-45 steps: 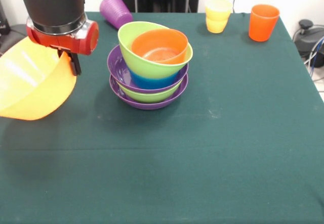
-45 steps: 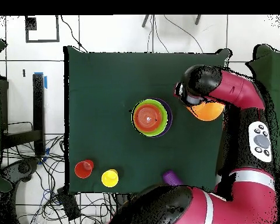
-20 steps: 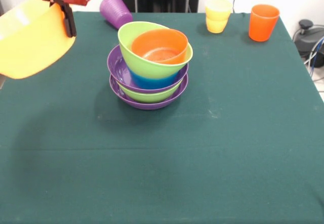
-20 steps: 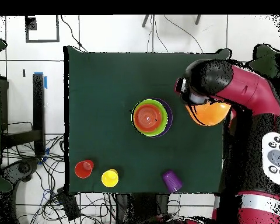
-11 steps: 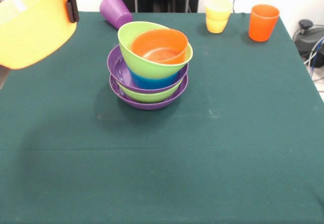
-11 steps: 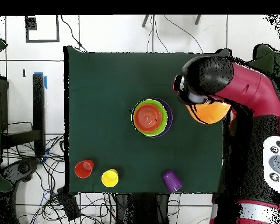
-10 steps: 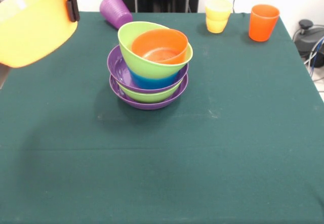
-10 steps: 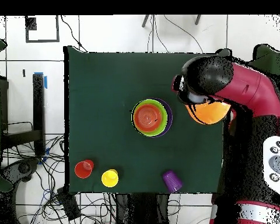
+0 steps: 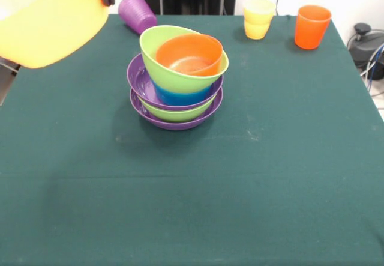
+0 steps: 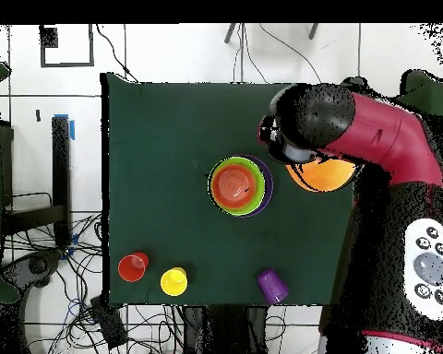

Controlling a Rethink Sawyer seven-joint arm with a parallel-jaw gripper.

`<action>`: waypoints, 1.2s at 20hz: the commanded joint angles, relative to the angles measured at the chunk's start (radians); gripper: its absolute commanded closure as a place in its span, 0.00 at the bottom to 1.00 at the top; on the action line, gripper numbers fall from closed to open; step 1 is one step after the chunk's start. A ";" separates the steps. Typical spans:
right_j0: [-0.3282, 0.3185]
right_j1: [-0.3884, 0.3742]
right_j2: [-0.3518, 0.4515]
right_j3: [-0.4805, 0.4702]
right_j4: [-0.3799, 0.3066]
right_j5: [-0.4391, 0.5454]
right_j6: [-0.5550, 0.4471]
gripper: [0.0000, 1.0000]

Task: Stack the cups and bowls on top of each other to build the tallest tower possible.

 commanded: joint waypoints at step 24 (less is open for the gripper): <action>0.160 -0.092 -0.069 0.245 0.067 -0.006 0.214 1.00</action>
